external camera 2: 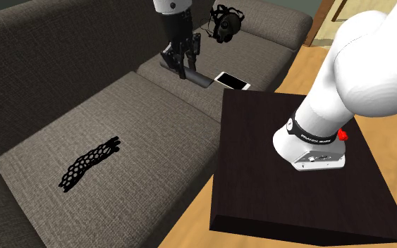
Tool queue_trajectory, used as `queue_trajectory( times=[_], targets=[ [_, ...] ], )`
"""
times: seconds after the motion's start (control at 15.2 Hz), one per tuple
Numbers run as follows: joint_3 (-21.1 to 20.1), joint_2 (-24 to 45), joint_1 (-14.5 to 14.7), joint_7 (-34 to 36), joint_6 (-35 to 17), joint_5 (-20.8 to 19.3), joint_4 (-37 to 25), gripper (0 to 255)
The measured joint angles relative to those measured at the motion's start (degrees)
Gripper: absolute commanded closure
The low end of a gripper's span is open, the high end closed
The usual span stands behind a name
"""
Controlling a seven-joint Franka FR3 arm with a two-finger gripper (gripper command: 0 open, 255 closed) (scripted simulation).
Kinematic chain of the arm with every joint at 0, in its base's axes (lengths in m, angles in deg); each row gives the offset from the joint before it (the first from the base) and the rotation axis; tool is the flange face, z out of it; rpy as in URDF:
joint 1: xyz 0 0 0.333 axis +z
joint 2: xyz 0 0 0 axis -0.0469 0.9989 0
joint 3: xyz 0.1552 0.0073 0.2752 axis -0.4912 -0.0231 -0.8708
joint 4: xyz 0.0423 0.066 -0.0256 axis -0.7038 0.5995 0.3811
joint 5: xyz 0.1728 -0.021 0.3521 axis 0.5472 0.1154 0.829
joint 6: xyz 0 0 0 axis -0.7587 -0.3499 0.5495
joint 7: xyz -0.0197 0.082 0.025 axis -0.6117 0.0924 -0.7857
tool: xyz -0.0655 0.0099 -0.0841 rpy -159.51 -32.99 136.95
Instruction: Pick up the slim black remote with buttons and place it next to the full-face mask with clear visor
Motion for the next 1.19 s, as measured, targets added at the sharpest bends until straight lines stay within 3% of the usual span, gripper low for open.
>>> queue_trajectory(
  times=[0.59, 1.19],
  targets=[
    [6.9, 10.0, -5.7, -11.3, 1.8, -2.5, -11.2, 255],
    [11.3, 24.3, -11.2, -21.9, 6.5, -0.9, -29.4, 255]
  ],
)
